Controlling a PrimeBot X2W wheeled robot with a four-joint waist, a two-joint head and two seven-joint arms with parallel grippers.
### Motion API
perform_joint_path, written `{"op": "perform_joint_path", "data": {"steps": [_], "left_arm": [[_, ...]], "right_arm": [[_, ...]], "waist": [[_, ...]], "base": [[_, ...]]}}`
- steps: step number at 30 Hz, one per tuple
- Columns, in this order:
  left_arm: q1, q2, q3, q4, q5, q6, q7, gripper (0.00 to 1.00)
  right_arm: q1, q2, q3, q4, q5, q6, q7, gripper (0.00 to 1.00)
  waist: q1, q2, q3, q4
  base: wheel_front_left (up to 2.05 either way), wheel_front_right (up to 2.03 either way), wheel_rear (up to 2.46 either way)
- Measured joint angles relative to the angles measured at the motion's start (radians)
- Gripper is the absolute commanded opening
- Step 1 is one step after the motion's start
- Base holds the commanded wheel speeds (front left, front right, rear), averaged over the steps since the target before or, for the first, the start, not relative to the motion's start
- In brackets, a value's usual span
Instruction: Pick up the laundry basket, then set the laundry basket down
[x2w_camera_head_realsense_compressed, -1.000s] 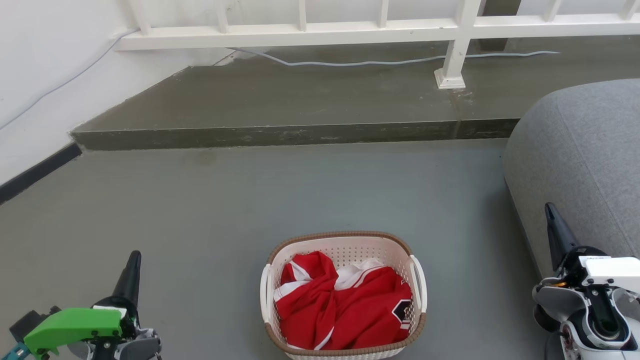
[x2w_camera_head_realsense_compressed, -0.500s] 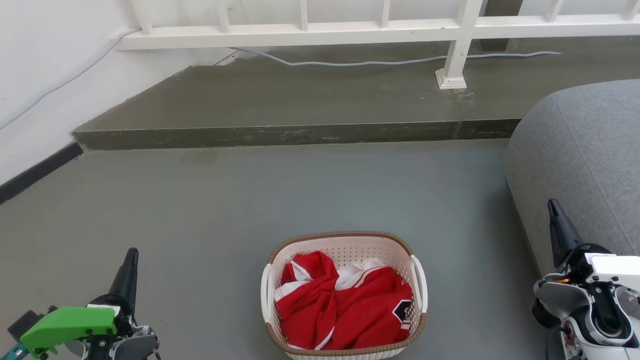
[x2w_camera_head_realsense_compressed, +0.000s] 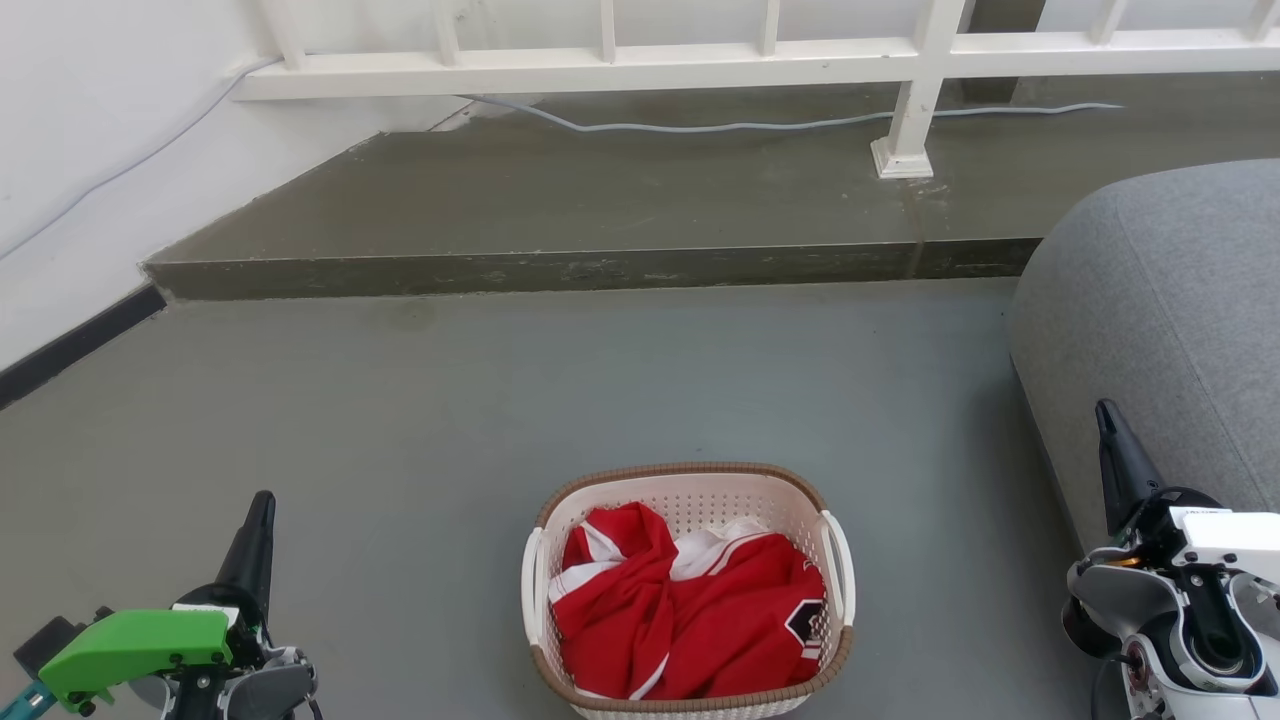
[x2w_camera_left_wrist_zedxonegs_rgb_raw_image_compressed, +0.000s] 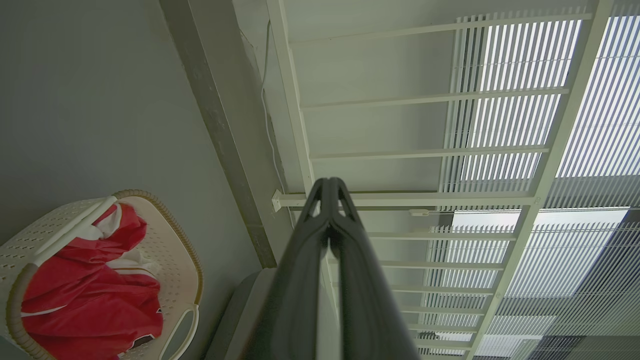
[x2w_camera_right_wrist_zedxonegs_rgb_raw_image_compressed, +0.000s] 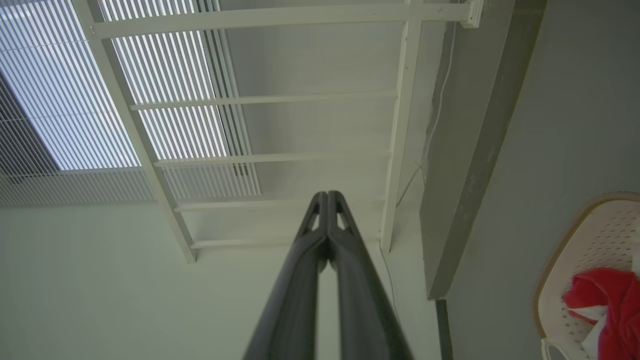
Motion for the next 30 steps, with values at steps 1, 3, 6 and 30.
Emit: {"op": "perform_joint_path", "data": {"steps": [1, 3, 6, 30], "left_arm": [[0.000, 0.000, 0.000, 0.001, 0.000, 0.000, 0.000, 0.00], [0.000, 0.000, 0.000, 0.002, 0.000, 0.000, 0.000, 0.00], [0.000, 0.000, 0.001, 0.004, 0.000, 0.000, 0.000, 0.00], [-0.001, 0.000, 0.004, 0.016, 0.000, -0.005, 0.001, 0.00]], "right_arm": [[0.000, 0.000, 0.000, 0.000, 0.000, 0.000, 0.000, 0.00], [0.000, 0.000, 0.000, 0.001, 0.000, 0.000, 0.000, 0.00], [0.000, 0.000, 0.000, 0.001, 0.000, 0.000, 0.003, 0.00], [-0.001, 0.001, -0.002, 0.007, 0.000, 0.000, 0.003, 0.00]], "waist": [[0.0000, 0.0000, 0.000, 0.000], [0.0000, 0.0000, 0.000, 0.000], [0.0000, 0.0000, 0.000, 0.000], [0.0000, 0.0000, 0.000, 0.000]], "base": [[0.00, 0.00, 0.00], [0.00, 0.00, 0.00], [0.00, 0.00, 0.00], [0.00, 0.00, 0.00]]}}
